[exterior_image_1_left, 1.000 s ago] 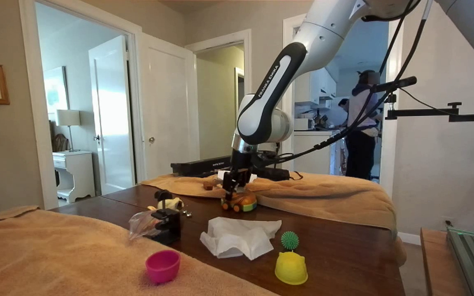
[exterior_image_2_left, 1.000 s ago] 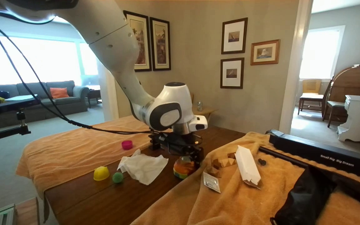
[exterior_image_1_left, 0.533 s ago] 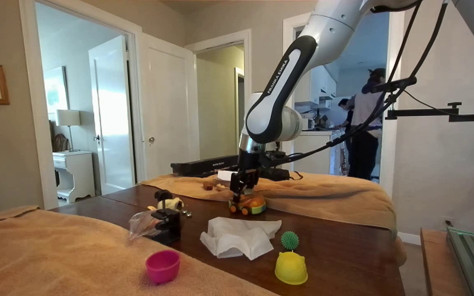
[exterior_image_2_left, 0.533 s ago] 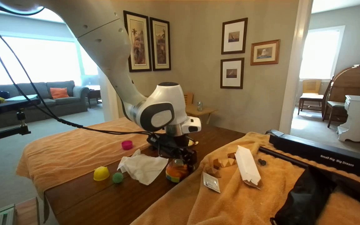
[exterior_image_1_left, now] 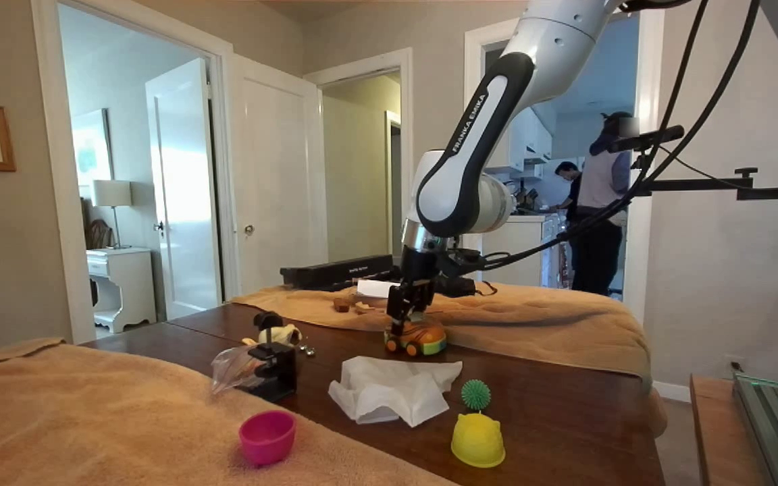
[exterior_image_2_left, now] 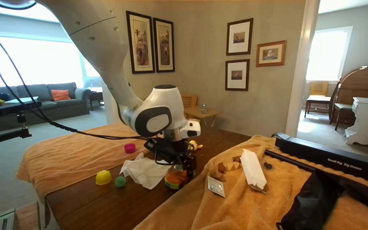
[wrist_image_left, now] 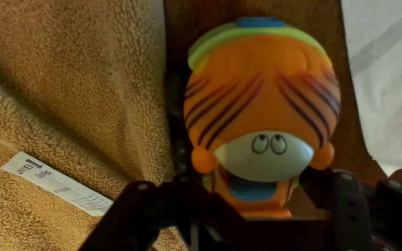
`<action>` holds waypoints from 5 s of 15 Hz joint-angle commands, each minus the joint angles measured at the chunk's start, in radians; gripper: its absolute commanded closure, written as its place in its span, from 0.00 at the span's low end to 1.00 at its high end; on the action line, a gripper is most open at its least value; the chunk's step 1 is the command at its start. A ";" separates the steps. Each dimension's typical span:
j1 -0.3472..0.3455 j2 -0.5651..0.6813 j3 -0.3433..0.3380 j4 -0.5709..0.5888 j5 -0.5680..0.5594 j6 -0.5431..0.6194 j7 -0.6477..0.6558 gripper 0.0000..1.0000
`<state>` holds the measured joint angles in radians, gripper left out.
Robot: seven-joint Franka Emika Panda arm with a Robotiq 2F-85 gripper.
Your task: Move the toy car on the table
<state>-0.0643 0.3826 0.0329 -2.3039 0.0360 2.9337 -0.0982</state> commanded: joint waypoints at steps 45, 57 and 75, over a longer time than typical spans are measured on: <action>0.143 -0.381 0.011 -0.151 -0.077 -0.313 0.214 0.00; 0.142 -0.469 0.053 -0.077 -0.084 -0.578 0.253 0.00; 0.142 -0.451 0.049 -0.031 -0.081 -0.694 0.228 0.00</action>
<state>0.0793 -0.0688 0.0798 -2.3368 -0.0454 2.2418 0.1301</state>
